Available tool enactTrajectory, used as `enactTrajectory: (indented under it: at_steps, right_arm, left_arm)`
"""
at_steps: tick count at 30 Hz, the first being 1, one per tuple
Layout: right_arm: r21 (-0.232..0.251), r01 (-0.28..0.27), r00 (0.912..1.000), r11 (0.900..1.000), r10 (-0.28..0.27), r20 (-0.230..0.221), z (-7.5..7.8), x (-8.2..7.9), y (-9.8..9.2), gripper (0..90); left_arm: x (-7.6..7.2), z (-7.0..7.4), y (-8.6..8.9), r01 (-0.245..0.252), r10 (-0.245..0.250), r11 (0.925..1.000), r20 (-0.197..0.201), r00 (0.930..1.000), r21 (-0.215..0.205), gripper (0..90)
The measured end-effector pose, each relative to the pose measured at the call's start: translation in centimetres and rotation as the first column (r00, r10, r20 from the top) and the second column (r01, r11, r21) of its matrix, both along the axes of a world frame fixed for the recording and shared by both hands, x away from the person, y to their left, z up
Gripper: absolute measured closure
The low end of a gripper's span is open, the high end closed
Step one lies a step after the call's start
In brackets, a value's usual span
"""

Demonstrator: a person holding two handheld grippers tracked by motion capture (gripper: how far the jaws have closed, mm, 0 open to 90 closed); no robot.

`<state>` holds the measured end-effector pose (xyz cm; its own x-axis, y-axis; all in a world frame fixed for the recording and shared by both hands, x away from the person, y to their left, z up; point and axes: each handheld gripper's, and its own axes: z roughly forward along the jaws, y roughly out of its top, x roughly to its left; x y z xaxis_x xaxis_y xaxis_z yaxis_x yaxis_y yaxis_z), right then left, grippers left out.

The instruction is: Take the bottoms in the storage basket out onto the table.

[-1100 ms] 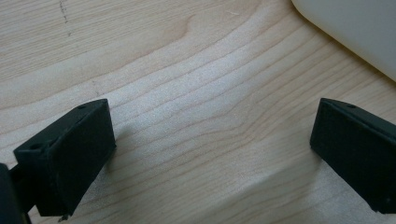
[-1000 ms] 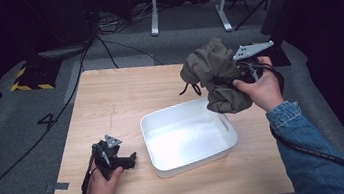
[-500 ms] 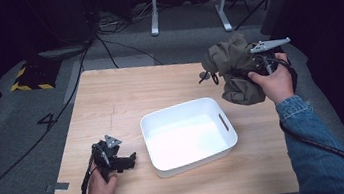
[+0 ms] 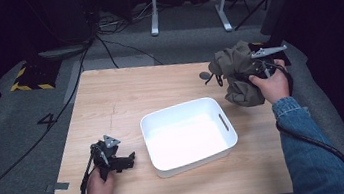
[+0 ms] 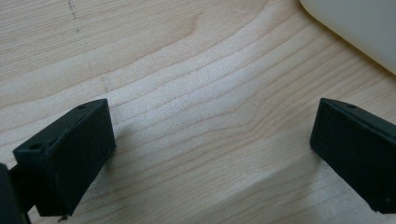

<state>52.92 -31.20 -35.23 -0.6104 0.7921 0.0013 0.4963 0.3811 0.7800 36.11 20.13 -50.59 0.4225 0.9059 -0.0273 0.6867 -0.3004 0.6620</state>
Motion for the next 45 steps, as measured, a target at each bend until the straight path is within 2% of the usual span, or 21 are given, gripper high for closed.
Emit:
enactTrajectory:
  at_steps: [11,16,19,24,27,30,33,35,36,38,39,40,41,45]
  right_arm:
    - [-0.039,0.012,0.9991,0.999,-0.014,-0.04,-4.1,0.6,-0.1,69.3]
    - [-0.044,0.025,0.998,0.999,-0.028,-0.056,-5.4,0.8,-0.3,69.2]
    - [-0.043,0.033,0.9964,0.999,-0.036,-0.077,-6.8,0.8,-0.6,68.4]
    - [-0.05,0.041,0.9944,0.998,-0.046,-0.096,-7.9,0.9,-0.9,66.4]
    - [-0.08,0.054,0.9918,0.995,-0.062,-0.111,-9.1,1.2,-0.9,63.3]
    - [-0.087,0.051,0.9896,0.995,-0.062,-0.13,-9.6,1.3,-0.8,61.7]
    - [-0.12,0.052,0.9866,0.991,-0.069,-0.148,-10.5,1.4,-0.5,55.0]
    - [-0.126,0.054,0.9858,0.991,-0.073,-0.151,-10.8,1.4,-0.4,53.4]
    - [-0.13,0.062,0.9843,0.99,-0.082,-0.156,-11.0,1.4,-0.2,49.5]
    - [-0.136,0.097,0.9791,0.986,-0.12,-0.165,-11.6,1.6,-0.1,30.5]
    - [-0.142,0.11,0.9777,0.984,-0.133,-0.163,-11.7,1.7,0.0,24.5]
    - [-0.142,0.11,0.9777,0.984,-0.133,-0.163,-11.7,1.7,0.0,24.5]
    - [-0.15,0.125,0.979,0.981,-0.147,-0.141,-11.8,1.9,0.1,16.4]
    - [-0.15,0.12,0.983,0.981,-0.138,-0.12,-11.6,1.9,0.0,16.3]
  left_arm:
    - [0.0,0.0,0.0,-0.001,0.001,1.0,-0.001,1.0,0.0,0.1]
    - [0.0,0.0,0.0,0.0,0.0,1.0,-0.001,1.0,0.0,0.1]
    - [0.0,0.0,0.0,0.002,-0.002,1.0,-0.002,1.0,0.0,0.0]
    - [0.0,0.0,0.0,0.002,-0.002,1.0,-0.002,1.0,0.0,0.0]
    - [0.0,0.0,0.0,0.002,-0.002,1.0,-0.002,1.0,0.0,0.0]
    - [0.0,0.0,0.0,0.002,-0.002,1.0,-0.001,1.0,0.001,0.0]
    - [0.0,0.0,0.0,0.002,-0.002,1.0,-0.001,1.0,0.0,0.0]
    - [0.0,0.0,0.0,0.002,-0.002,1.0,-0.001,1.0,0.0,0.0]
    - [0.0,0.0,0.0,0.002,-0.002,1.0,-0.001,1.0,0.0,0.0]
    - [0.0,0.0,0.0,0.002,-0.002,1.0,-0.001,1.0,0.001,0.0]
    - [0.0,0.0,0.0,0.002,-0.002,1.0,-0.001,1.0,0.001,0.0]
    - [0.0,0.0,0.0,0.002,-0.002,1.0,-0.001,1.0,0.001,0.0]
    - [0.0,0.0,0.0,0.002,-0.002,1.0,-0.002,1.0,0.0,0.0]
    - [0.0,0.0,0.0,0.002,-0.002,1.0,-0.002,1.0,0.0,0.0]
